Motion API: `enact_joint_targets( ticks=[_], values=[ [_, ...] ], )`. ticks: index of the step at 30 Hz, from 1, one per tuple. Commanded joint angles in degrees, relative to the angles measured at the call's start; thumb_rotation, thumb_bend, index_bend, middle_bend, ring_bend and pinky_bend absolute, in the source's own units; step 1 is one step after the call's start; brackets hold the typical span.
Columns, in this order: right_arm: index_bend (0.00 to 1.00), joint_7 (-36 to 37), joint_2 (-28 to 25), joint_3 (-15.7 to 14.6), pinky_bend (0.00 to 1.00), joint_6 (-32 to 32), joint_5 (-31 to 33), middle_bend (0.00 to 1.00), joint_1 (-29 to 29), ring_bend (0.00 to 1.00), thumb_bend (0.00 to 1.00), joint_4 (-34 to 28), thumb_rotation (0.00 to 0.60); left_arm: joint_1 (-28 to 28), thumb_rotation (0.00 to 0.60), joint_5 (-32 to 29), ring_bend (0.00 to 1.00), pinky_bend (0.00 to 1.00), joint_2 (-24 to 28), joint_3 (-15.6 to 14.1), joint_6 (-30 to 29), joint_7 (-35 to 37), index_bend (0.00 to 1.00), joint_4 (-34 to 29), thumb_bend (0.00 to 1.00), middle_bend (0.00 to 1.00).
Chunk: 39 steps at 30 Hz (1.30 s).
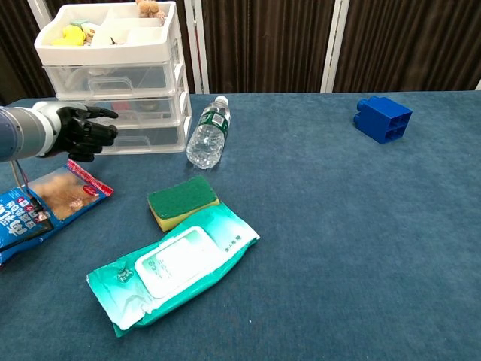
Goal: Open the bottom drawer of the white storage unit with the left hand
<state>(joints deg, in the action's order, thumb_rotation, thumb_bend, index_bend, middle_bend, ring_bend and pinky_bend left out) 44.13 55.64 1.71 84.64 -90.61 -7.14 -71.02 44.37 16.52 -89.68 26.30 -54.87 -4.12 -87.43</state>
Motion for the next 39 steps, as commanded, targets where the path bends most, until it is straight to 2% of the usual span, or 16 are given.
enact_joint_targets(
  ticks=[1, 23, 35, 39],
  values=[
    [0.0, 0.08, -0.02, 0.01, 0.0, -0.03, 0.05, 0.0, 0.01, 0.0, 0.12, -0.02, 0.6, 0.31, 0.6, -0.17, 0.96, 0.96, -0.53, 0.21, 0.1, 0.08, 0.05, 0.6, 0.72, 0.96],
    [0.0, 0.55, -0.2, 0.01, 0.0, -0.09, 0.11, 0.0, 0.06, 0.0, 0.12, -0.14, 0.6, 2.56, 0.6, -3.44, 0.96, 0.96, -5.96, 2.89, 3.77, 1.81, 0.05, 9.23, 0.72, 0.96],
    [0.0, 0.09, -0.06, 0.02, 0.0, 0.18, 0.0, 0.0, 0.13, 0.0, 0.12, -0.09, 0.6, 0.85, 0.6, 3.34, 0.97, 0.96, -7.6, 4.52, 3.89, 7.59, 0.09, 10.03, 0.73, 0.96],
    [0.0, -0.08, -0.04, 0.02, 0.0, 0.29, -0.02, 0.0, 0.17, 0.0, 0.12, -0.16, 0.6, 0.87, 0.6, 2.92, 0.97, 0.96, -7.93, 4.57, 4.61, 7.78, 0.09, 10.82, 0.72, 0.96]
  ],
)
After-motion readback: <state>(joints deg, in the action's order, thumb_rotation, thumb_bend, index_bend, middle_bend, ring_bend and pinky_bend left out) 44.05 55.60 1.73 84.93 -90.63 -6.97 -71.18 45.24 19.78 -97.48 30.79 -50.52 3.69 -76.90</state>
